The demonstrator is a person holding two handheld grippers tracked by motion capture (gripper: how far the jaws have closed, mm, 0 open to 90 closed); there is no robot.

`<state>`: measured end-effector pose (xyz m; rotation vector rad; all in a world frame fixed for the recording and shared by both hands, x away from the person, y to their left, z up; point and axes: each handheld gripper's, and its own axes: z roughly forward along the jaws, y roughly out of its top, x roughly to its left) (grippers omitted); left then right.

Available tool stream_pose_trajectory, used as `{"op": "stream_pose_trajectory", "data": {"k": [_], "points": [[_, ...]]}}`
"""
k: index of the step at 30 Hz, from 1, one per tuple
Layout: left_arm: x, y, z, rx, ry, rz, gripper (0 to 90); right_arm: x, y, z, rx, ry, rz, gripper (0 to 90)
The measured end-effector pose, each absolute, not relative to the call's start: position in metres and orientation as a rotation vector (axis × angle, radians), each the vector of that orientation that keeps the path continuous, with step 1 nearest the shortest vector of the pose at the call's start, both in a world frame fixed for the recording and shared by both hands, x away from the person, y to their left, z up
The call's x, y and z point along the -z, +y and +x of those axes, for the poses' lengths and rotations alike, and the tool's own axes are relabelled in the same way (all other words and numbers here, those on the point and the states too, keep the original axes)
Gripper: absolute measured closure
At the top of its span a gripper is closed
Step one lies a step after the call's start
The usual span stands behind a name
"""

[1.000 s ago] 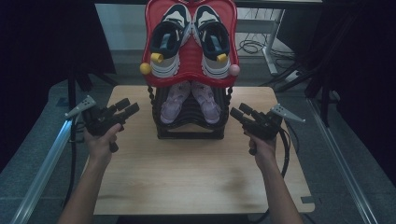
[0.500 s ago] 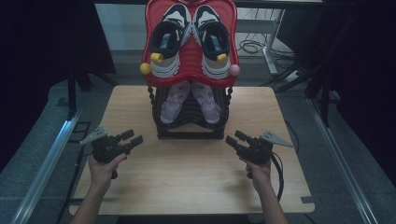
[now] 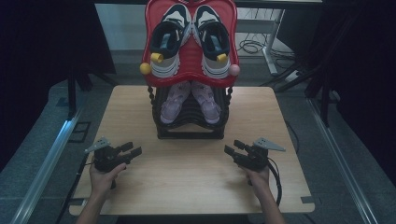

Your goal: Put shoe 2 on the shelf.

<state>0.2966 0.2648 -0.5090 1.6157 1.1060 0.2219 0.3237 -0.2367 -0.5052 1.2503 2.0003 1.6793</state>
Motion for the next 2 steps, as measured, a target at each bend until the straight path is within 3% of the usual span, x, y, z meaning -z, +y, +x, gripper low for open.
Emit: {"op": "stream_pose_trajectory", "data": {"k": [2], "points": [[0.5102, 0.2653, 0.2956, -0.228, 1.107, 1.621, 39.4, 0.5044, -0.2380, 0.3226, -1.677, 1.999, 1.247, 39.1]]}}
